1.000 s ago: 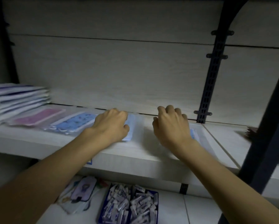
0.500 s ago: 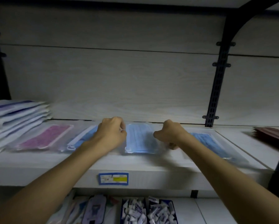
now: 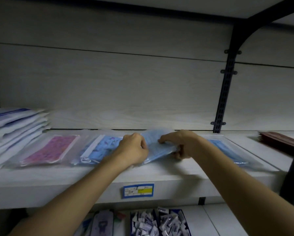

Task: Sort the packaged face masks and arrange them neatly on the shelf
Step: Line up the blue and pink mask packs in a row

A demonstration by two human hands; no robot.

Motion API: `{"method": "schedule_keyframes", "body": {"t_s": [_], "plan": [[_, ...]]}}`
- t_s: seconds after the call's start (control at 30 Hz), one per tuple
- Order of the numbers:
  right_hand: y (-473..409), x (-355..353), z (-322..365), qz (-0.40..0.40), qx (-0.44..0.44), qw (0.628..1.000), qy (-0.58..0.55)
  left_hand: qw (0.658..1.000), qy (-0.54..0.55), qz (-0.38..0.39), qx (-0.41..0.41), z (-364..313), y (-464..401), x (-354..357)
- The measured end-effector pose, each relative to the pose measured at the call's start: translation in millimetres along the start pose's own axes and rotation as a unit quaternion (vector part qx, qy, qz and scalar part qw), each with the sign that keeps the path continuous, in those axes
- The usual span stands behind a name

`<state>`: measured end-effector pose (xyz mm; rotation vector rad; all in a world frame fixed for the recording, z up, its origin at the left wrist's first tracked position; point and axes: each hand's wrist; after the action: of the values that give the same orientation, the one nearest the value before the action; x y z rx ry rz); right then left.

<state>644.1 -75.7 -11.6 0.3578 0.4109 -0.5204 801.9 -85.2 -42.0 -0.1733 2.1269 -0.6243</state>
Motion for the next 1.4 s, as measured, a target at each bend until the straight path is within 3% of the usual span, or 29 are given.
{"method": "schedule_keyframes", "body": {"t_s": [0.13, 0.3, 0.37, 0.43, 0.53, 0.63, 0.87, 0.97, 1.17, 1.4], "plan": [[-1.0, -2.8, -7.3, -0.007, -0.080, 0.992, -0.099, 0.999, 0.048, -0.001, -0.019, 2.5, -2.2, 2.0], [-9.8, -25.8, -19.6, -0.009, -0.168, 0.961, -0.220, 0.978, 0.148, -0.128, -0.074, -5.4, -15.0, 13.7], [-14.2, -32.9, -20.3, 0.000, -0.179, 0.943, -0.279, 0.949, 0.253, -0.102, -0.160, -12.6, -21.3, 15.4], [-21.9, -35.1, -19.5, 0.013, -0.178, 0.928, -0.327, 0.891, 0.390, -0.021, -0.231, -17.8, -29.1, 19.1], [-34.2, -31.8, -14.6, 0.012, -0.177, 0.923, -0.342, 0.827, 0.485, 0.028, -0.282, -21.2, -45.3, 24.9], [-43.2, -27.2, -5.5, -0.014, -0.205, 0.931, -0.302, 0.825, 0.491, -0.006, -0.279, -24.6, -60.4, 25.7], [-55.1, -18.1, -7.6, -0.022, -0.315, 0.915, -0.250, 0.857, 0.464, -0.160, -0.158, -9.9, -64.3, 39.7], [-55.4, -16.9, -12.6, -0.027, -0.347, 0.899, -0.264, 0.847, 0.490, -0.170, -0.117, -8.6, -61.5, 37.3], [-53.2, -17.6, -21.4, -0.046, -0.368, 0.892, -0.258, 0.868, 0.463, -0.175, -0.045, -10.0, -52.4, 36.3], [-52.0, -14.7, -20.0, -0.103, -0.358, 0.891, -0.259, 0.854, 0.493, -0.150, -0.073, -14.0, -51.5, 33.3]]}}
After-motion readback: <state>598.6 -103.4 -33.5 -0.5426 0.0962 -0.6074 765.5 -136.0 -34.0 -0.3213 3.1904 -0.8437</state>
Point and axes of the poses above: each hand's wrist, its own y-axis away from the middle knuckle, its own x-axis out of the palm, z = x × y, and after that the axes turned 15 degrees about -z, right-handed
